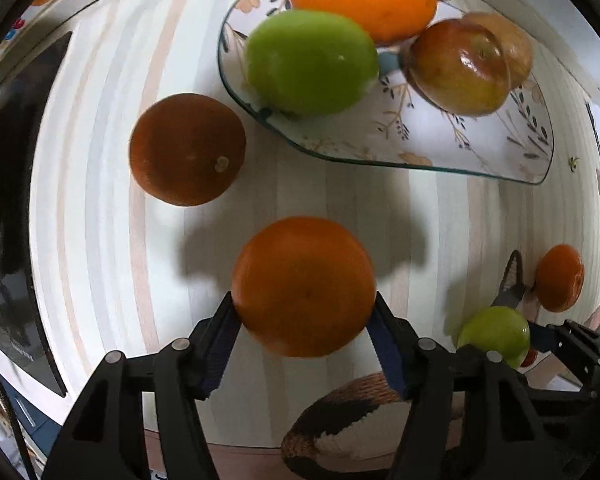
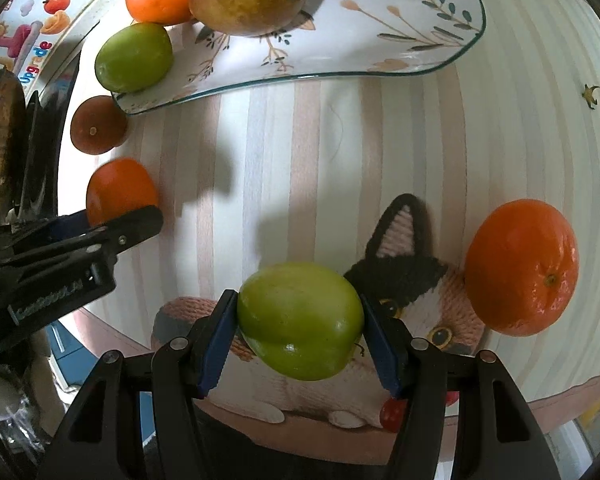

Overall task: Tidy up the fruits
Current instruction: 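Grasp the orange with the left tool while the right tool grasps the light green apple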

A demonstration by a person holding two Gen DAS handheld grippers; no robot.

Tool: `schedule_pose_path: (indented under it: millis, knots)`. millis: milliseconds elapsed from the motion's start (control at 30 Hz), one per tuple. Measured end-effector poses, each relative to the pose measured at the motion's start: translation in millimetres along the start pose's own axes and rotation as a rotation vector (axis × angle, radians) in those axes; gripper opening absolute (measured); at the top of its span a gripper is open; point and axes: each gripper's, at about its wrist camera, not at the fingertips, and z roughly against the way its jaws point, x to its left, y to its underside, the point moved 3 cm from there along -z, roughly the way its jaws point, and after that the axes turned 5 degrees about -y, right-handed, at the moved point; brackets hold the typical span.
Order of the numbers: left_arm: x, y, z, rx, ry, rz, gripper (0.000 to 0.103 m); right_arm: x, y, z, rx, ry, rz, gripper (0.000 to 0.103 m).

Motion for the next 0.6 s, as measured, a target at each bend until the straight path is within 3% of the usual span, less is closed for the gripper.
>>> schedule_pose_path:
  millis: [200,400,600]
  knots:
    - [8.4,9.0,10.1,-0.020,-0.002,-0.003,0.059,-8.0,3.3,3.9,-0.007,-0.004,0.000,0.064]
    - [21.3,6.4,8.6,-0.008,0.044,0.052,0.061,-18.3,4.5,2.0,-0.002,-0.032,-0.023,0.064]
    - [40.8,-16.4,0.4,0.040,0.118,0.112,0.062,-26.0,0.9,0.1,0.008,-0.054,-0.049,0.064]
